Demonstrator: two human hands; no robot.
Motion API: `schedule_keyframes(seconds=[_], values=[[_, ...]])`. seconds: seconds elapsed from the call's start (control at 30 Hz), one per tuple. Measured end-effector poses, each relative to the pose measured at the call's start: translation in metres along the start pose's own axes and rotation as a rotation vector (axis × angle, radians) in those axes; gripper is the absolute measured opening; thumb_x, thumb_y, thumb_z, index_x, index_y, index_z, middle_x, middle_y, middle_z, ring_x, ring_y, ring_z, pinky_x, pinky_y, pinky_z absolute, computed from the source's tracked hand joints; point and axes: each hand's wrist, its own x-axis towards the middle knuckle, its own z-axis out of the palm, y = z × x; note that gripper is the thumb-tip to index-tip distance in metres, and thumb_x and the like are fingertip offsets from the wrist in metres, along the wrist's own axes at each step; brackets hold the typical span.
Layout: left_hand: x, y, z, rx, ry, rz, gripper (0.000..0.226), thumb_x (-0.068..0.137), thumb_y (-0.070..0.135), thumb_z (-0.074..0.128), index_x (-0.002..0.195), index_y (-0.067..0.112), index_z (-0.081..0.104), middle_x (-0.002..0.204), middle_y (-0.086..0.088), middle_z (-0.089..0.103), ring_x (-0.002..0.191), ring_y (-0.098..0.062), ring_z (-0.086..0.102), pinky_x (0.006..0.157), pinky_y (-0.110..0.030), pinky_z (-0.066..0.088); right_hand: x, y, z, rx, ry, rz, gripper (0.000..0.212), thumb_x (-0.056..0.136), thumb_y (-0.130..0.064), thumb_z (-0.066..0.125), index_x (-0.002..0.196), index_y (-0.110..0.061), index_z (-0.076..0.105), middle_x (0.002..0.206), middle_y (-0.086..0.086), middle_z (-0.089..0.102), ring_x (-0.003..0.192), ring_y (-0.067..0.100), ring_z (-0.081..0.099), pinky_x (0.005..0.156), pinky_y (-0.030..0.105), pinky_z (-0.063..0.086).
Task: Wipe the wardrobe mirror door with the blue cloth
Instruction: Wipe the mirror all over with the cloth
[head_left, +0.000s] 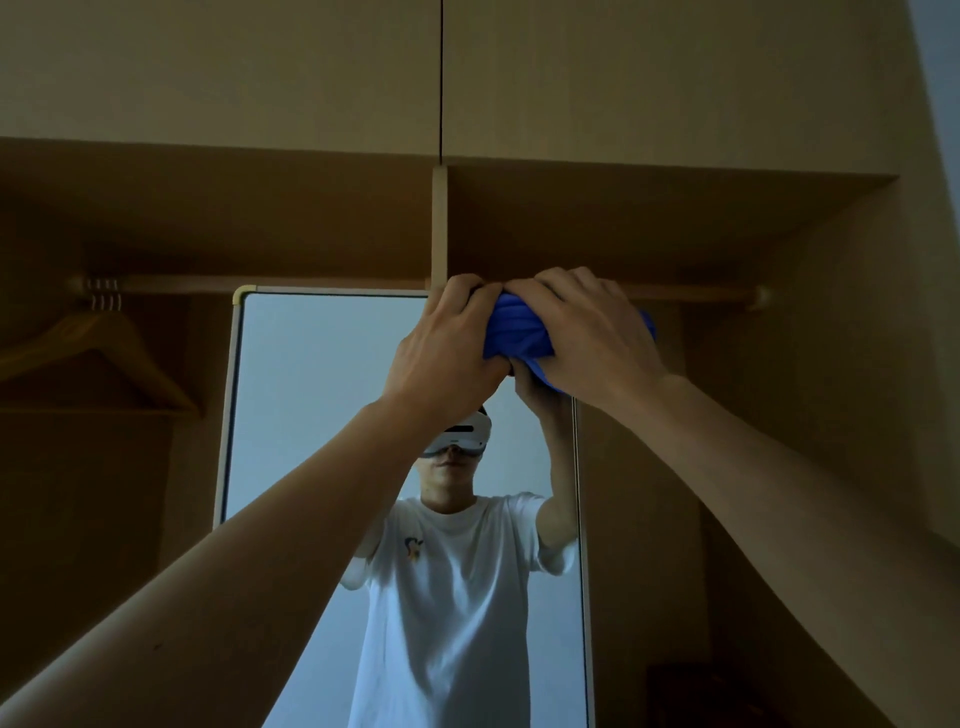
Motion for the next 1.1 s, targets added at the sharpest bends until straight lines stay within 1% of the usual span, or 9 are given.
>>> schedule_keyframes(seconds=[0.1, 0.2, 0.4, 0.67, 0.87, 0.97, 1.03, 1.1], values=[[-0.006, -0.004, 0.004, -0.019, 0.014, 0.013, 0.063, 0.088, 0.02, 0.066, 0.148, 0.018, 0.045, 0.148, 0.001, 0.044, 0.134, -0.02, 0.041, 0.101, -0.04, 0.049, -0.006, -0.001, 0.005, 0.023, -0.007, 0.012, 0.065, 0.078, -0.035, 0.069, 0.138, -0.024, 0.048, 0.128, 0.0, 0.057, 0.115, 0.025, 0.053, 0.099, 0.044, 0.043], [-0.015, -0.003, 0.009, -0.016, 0.046, 0.028, 0.063, 0.086, 0.016, 0.065, 0.147, 0.015, 0.047, 0.148, -0.002, 0.045, 0.136, -0.021, 0.04, 0.102, -0.037, 0.046, -0.014, -0.004, 0.01, 0.042, 0.013, 0.02, 0.065, 0.077, -0.033, 0.069, 0.138, -0.024, 0.049, 0.13, 0.0, 0.056, 0.117, 0.025, 0.051, 0.1, 0.043, 0.039], [-0.029, 0.0, 0.018, -0.035, 0.084, 0.01, 0.063, 0.084, 0.013, 0.064, 0.145, 0.011, 0.049, 0.146, -0.006, 0.048, 0.138, -0.024, 0.039, 0.102, -0.036, 0.046, -0.026, -0.011, 0.013, 0.07, 0.031, 0.038, 0.064, 0.076, -0.029, 0.069, 0.137, -0.02, 0.051, 0.131, 0.003, 0.058, 0.12, 0.028, 0.05, 0.101, 0.045, 0.039], [-0.062, 0.0, 0.032, -0.03, 0.103, 0.029, 0.063, 0.081, 0.011, 0.066, 0.143, 0.008, 0.052, 0.143, -0.008, 0.05, 0.134, -0.026, 0.045, 0.095, -0.03, 0.047, -0.061, -0.026, 0.024, 0.08, 0.07, 0.058, 0.068, 0.074, -0.029, 0.07, 0.139, -0.019, 0.052, 0.132, 0.002, 0.057, 0.121, 0.028, 0.05, 0.102, 0.043, 0.037], [-0.091, 0.006, 0.041, -0.056, 0.122, 0.016, 0.06, 0.082, 0.011, 0.07, 0.14, 0.005, 0.056, 0.141, -0.01, 0.053, 0.133, -0.027, 0.047, 0.098, -0.025, 0.045, -0.085, -0.037, 0.027, 0.064, 0.067, 0.056, 0.069, 0.074, -0.033, 0.073, 0.139, -0.02, 0.052, 0.132, 0.001, 0.057, 0.122, 0.026, 0.049, 0.104, 0.043, 0.036], [-0.105, 0.008, 0.046, -0.067, 0.13, 0.014, 0.058, 0.084, 0.01, 0.071, 0.139, 0.004, 0.057, 0.141, -0.012, 0.053, 0.133, -0.029, 0.048, 0.102, -0.032, 0.05, -0.098, -0.043, 0.03, 0.069, 0.059, 0.06, 0.071, 0.073, -0.035, 0.076, 0.139, -0.02, 0.053, 0.132, 0.001, 0.057, 0.122, 0.028, 0.05, 0.105, 0.045, 0.037], [-0.116, 0.01, 0.049, -0.07, 0.125, 0.012, 0.057, 0.084, 0.009, 0.071, 0.139, 0.003, 0.057, 0.141, -0.013, 0.054, 0.133, -0.03, 0.049, 0.103, -0.034, 0.05, -0.109, -0.049, 0.032, 0.075, 0.053, 0.066, 0.07, 0.075, -0.037, 0.076, 0.139, -0.02, 0.053, 0.133, 0.002, 0.057, 0.123, 0.028, 0.05, 0.106, 0.046, 0.037], [-0.128, 0.012, 0.051, -0.07, 0.119, 0.005, 0.057, 0.084, 0.01, 0.071, 0.139, 0.003, 0.057, 0.141, -0.013, 0.054, 0.133, -0.03, 0.048, 0.105, -0.029, 0.047, -0.12, -0.054, 0.033, 0.081, 0.049, 0.078, 0.069, 0.077, -0.038, 0.075, 0.14, -0.02, 0.053, 0.134, 0.003, 0.057, 0.123, 0.029, 0.05, 0.107, 0.047, 0.035]])
